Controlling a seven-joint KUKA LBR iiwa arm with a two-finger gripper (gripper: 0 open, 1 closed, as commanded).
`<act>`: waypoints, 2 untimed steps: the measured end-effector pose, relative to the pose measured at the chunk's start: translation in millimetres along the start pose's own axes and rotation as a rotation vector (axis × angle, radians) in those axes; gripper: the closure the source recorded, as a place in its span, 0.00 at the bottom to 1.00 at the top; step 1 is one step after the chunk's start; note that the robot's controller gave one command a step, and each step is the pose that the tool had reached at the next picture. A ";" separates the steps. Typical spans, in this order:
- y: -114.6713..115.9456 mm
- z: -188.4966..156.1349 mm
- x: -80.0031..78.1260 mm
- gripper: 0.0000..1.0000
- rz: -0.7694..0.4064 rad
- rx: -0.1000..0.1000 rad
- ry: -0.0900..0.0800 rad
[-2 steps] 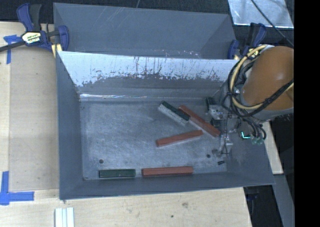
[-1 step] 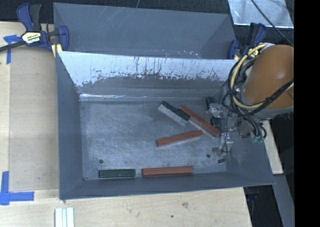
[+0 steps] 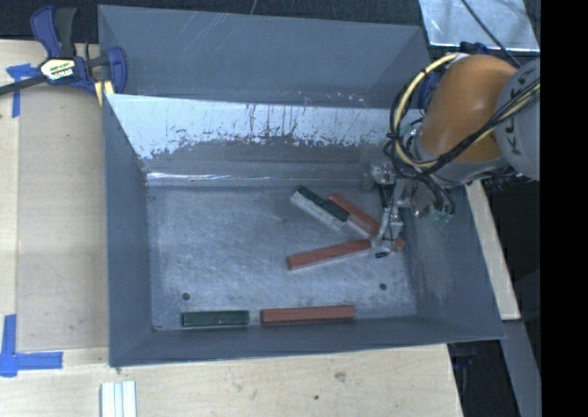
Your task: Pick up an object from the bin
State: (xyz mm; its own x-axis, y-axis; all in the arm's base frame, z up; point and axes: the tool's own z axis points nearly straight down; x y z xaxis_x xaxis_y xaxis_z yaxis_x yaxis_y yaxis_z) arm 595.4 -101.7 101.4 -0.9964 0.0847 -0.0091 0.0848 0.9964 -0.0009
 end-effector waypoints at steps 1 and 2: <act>-0.5 8.4 -14.0 0.00 0.033 -0.001 0.006; 37.4 30.2 -27.0 1.00 -0.007 -0.002 0.004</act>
Offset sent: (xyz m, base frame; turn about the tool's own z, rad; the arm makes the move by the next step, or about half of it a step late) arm 0.0289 0.0346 -0.0314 -0.0055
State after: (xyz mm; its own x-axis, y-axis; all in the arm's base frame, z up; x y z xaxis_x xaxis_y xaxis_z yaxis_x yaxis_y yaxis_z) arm 625.7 -66.7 71.3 -0.9969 0.0781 -0.0054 0.0781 0.9969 0.0010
